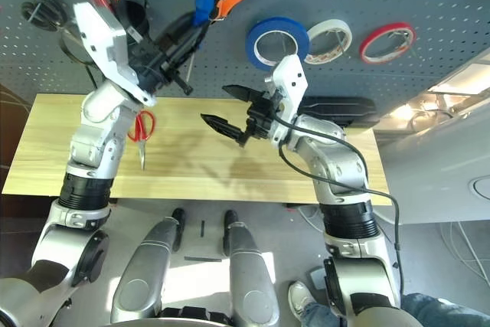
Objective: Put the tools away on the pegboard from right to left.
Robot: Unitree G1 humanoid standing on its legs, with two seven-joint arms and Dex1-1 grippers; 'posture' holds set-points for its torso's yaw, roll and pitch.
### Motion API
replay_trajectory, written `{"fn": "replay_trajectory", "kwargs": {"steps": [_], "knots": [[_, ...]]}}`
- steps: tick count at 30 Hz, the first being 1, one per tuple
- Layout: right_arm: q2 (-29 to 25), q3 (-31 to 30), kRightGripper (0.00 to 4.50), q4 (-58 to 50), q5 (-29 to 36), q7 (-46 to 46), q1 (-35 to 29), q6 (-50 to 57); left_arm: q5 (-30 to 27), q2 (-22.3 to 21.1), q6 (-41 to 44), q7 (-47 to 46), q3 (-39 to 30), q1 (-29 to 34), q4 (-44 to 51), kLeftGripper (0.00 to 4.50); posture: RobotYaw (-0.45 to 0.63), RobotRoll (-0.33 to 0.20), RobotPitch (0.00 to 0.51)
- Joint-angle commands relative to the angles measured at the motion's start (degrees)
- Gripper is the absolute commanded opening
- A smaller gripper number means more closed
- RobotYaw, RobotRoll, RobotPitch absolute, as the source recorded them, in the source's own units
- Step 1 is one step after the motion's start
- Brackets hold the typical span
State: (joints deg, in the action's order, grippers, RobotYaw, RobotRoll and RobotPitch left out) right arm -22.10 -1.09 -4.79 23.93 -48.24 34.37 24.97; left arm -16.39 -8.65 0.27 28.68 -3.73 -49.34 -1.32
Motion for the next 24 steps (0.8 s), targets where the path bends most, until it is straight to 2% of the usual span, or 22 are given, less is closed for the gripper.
{"fn": "replay_trajectory", "kwargs": {"steps": [1, 6, 11, 24], "knots": [[2.53, -0.78, 4.5, 1.2, 0.41, 1.65, 1.96, -0.47, -0.56, -1.16, -2.48, -2.37, -2.82, -2.37, -0.5, 0.53, 0.09, 0.0, 0.364], [7.66, 1.05, 4.5, 5.3, 0.51, 5.79, 7.4, -2.29, 1.6, -4.77, -6.38, -6.44, -6.43, -6.29, -4.78, 0.53, 0.11, 0.0, 0.359], [10.79, 2.81, 4.5, 7.69, 0.97, 8.76, 10.07, -3.81, 2.03, -6.97, -8.17, -8.63, -7.92, -5.44, -7.64, 0.53, 0.11, 0.0, 0.359], [11.59, 3.16, 4.5, 8.8, 1.53, 8.91, 11.63, -4.35, 2.45, -6.2, -4.43, -12.63, -6.97, 0.73, -8.71, 0.53, 0.11, 0.0, 0.364]]}}
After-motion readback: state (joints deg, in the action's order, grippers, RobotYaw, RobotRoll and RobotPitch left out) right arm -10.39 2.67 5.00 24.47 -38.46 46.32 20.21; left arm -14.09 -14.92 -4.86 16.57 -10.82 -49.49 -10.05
